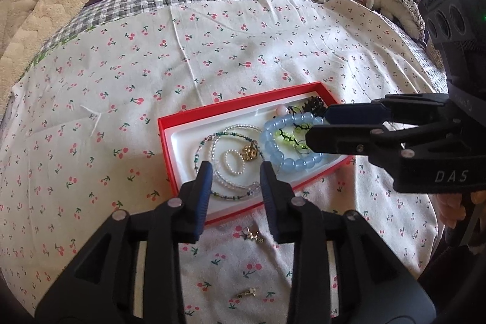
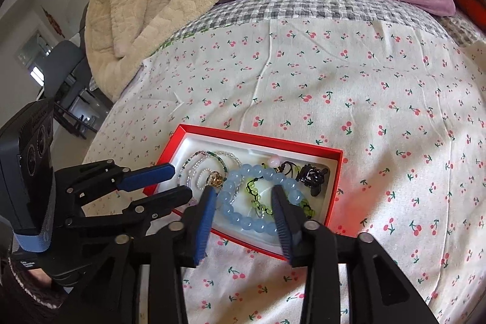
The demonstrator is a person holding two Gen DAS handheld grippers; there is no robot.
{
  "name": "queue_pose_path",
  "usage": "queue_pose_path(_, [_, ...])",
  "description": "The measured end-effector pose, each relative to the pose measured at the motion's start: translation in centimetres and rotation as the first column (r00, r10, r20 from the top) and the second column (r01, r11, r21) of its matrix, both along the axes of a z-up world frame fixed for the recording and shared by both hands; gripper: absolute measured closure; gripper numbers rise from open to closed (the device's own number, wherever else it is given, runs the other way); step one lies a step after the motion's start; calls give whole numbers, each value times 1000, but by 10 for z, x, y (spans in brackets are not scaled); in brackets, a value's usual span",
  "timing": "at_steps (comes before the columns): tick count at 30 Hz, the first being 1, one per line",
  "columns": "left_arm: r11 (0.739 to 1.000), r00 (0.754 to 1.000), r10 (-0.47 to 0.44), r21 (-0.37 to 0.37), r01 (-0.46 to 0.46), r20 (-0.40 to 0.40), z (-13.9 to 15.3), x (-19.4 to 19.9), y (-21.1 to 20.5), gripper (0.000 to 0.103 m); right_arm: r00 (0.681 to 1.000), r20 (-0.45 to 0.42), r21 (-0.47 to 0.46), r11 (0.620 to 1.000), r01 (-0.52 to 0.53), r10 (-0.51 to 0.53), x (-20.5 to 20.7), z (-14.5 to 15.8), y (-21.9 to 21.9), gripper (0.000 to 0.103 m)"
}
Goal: Organize jewelry
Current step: 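Open both tools over the red box to drop the rings, then grasp a gold earring with the left tool while the right grasps another gold earring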
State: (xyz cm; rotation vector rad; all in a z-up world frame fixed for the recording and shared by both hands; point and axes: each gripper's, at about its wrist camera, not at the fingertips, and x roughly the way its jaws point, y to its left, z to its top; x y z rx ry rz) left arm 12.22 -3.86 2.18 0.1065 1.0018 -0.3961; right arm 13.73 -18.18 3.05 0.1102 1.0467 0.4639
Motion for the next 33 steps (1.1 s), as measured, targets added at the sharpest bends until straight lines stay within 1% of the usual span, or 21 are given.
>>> queue_pose_path(2, [1000, 1000, 5, 5, -5, 5, 2, -4, 1, 54, 1000, 15, -4, 1000, -1, 1, -3, 4, 0, 50])
queue_pose_path(5, [1000, 1000, 15, 11, -15, 16, 5, -11, 5, 46, 999, 30, -22, 1000, -12, 12, -10, 8, 1, 49])
queue_pose_path(6, [1000, 1000, 18, 14, -19, 16, 5, -13, 6, 44, 999, 34, -29, 1000, -13, 14, -13, 10, 1, 46])
queue_pose_path(8, [999, 1000, 25, 23, -25, 17, 6, -18, 8, 37, 999, 43, -39, 999, -15, 16, -19, 12, 1, 42])
queue_pose_path(9, [999, 999, 28, 28, -29, 17, 6, -21, 9, 35, 999, 46, -44, 999, -15, 17, -22, 13, 1, 40])
queue_pose_path(11, [999, 999, 37, 35, -38, 14, 6, -26, 13, 28, 998, 54, -57, 998, -20, 23, -28, 15, 3, 37])
queue_pose_path(13, [998, 999, 51, 40, -51, 8, 6, -31, 17, 25, 997, 64, -66, 997, -25, 29, -36, 18, 4, 34])
queue_pose_path(17, [995, 997, 81, 52, -80, -10, 6, -41, 25, 21, 997, 76, -92, 996, -22, 29, -50, 20, 7, 29])
queue_pose_path(21, [989, 991, 126, 85, -121, -48, 0, -51, 34, 20, 997, 79, -128, 992, 1, 9, -63, 19, 9, 23])
queue_pose_path(24, [983, 984, 155, 109, -146, -82, -6, -58, 41, 20, 998, 59, -155, 988, 10, 0, -69, 13, 11, 22])
queue_pose_path(28, [978, 972, 194, 101, -181, -135, -18, -69, 50, 20, 1000, 25, -192, 981, 13, -8, -77, 2, 13, 22])
queue_pose_path(31, [978, 967, 198, 100, -184, -160, -29, -77, 51, 20, 1000, 3, -215, 977, 14, -14, -80, -8, 14, 22])
queue_pose_path(33, [979, 969, 186, 111, -169, -160, -34, -83, 48, 20, 1000, -14, -227, 974, 9, -13, -82, -14, 14, 22])
